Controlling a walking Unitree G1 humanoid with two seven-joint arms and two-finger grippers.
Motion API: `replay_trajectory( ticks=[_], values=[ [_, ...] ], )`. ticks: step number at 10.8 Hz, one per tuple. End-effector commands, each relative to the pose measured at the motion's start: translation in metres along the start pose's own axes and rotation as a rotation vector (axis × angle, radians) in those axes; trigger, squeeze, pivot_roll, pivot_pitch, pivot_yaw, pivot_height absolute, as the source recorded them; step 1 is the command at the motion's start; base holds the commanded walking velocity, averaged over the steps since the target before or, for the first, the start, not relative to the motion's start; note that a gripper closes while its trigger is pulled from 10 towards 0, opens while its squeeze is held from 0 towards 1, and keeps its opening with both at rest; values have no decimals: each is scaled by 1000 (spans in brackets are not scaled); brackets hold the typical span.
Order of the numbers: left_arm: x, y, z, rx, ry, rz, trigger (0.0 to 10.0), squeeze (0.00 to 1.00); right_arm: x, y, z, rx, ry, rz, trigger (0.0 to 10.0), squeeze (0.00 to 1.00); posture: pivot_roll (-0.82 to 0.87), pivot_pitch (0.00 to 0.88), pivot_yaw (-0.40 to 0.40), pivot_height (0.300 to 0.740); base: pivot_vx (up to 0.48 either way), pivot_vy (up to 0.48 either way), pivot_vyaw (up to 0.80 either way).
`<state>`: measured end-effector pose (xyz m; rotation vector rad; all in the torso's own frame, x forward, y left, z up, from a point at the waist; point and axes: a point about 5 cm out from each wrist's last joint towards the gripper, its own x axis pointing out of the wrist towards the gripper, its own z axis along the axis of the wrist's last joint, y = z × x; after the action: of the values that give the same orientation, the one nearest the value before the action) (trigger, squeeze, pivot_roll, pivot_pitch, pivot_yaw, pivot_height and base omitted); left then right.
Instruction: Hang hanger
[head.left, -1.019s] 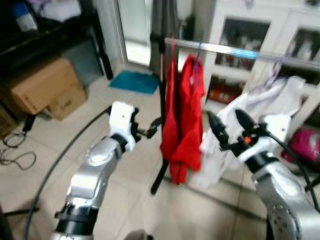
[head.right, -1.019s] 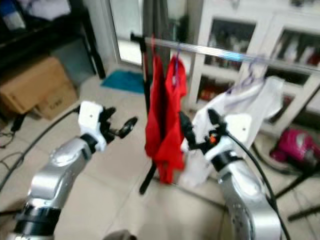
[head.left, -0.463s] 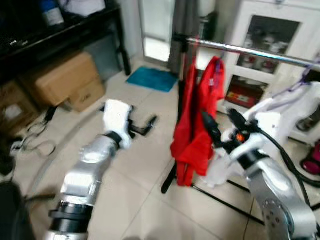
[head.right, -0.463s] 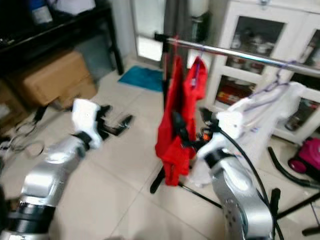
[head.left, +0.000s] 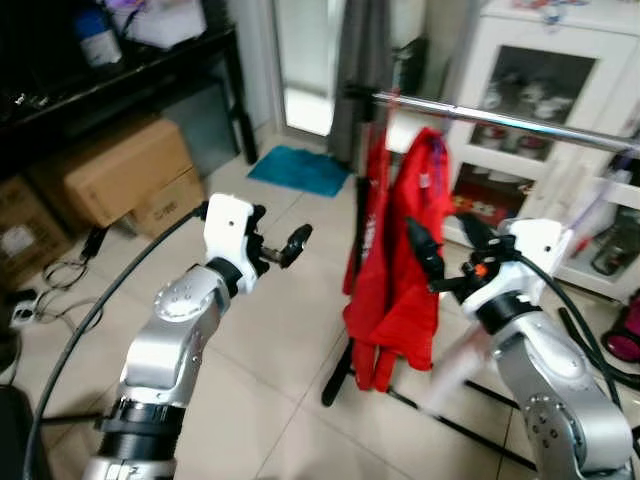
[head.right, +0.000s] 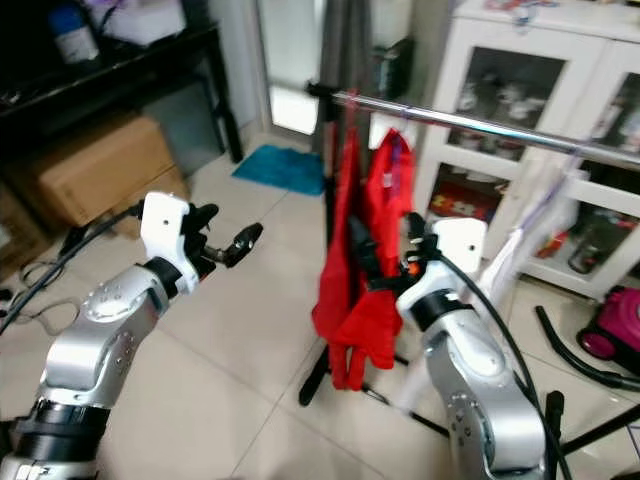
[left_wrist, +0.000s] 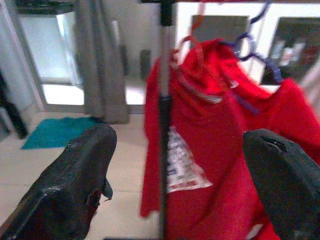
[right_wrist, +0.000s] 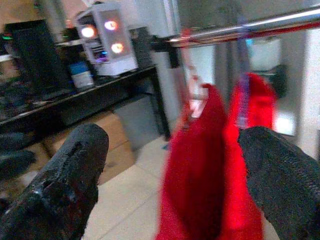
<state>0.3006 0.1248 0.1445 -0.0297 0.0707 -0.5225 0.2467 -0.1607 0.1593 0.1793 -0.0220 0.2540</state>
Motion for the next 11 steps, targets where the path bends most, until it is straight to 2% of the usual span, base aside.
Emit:
replay_trajectory(
  ticks=[1, 10, 11],
  values=[
    [2, -1, 1, 12, 6, -18, 10000, 0, 1, -2, 5, -10, -25, -17, 10000, 1000, 42, 0, 59, 740, 277, 0, 0],
    [7, -4, -1, 10, 9, -43, 10000, 0, 6, -6, 10, -24, -24, -36, 10000, 1000, 30, 0, 56, 740, 283, 0, 0],
    [7, -6, -2, 15, 12, -48, 10000, 0, 7, -7, 10, -25, -21, -36, 10000, 1000, 31, 0, 53, 740, 0, 0, 0]
  ],
)
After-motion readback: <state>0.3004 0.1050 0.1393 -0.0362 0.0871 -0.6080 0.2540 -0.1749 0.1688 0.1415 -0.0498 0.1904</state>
